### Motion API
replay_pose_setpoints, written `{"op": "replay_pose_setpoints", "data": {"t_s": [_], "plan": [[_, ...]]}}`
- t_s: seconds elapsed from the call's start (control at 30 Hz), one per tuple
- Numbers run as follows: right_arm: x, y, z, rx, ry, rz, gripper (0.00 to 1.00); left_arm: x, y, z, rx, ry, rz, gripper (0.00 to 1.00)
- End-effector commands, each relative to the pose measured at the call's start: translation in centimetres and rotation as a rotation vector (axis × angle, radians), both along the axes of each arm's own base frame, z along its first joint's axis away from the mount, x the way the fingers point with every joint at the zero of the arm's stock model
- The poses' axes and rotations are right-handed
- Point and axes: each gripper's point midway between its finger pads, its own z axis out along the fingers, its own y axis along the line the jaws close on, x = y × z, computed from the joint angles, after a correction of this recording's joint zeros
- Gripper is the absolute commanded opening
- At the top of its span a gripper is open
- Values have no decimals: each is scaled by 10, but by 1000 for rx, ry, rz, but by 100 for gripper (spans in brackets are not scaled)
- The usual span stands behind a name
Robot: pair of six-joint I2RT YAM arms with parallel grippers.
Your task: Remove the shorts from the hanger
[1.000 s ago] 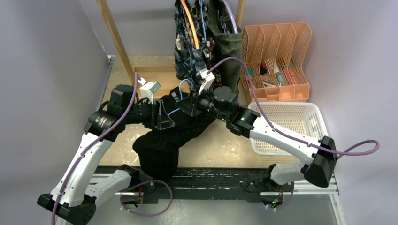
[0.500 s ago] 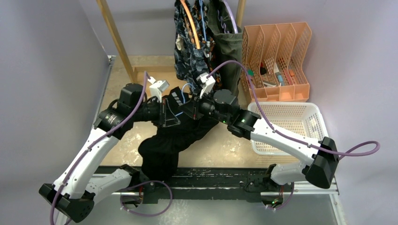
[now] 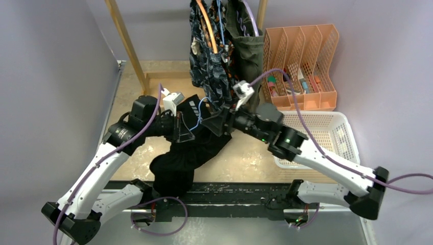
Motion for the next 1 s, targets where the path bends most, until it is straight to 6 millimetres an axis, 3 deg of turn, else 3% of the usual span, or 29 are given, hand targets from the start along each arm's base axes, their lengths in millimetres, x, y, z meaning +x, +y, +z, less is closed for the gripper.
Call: {"op": "replay_pose_setpoints", "data": {"t_s": [0.0, 0.2, 0.37, 0.5, 0.73, 0.97], "plan": [[9, -56, 10, 16, 5, -234, 64, 2, -9, 55, -106, -133, -43, 0], [20, -126, -6, -26, 52, -532, 70, 0, -20, 132, -229, -267, -99, 0], [9, -153, 9, -8, 69, -584, 71, -1, -30, 174, -305, -348, -167, 0], [-1, -159, 29, 30, 104, -566, 74, 1, -39, 172, -302, -330, -228, 0], [-1, -147, 32, 45, 152, -543, 72, 4, -60, 158, -282, -306, -299, 0], [13, -116, 0, -35, 249, -539, 66, 4, -73, 137, -200, -294, -307, 0]]}}
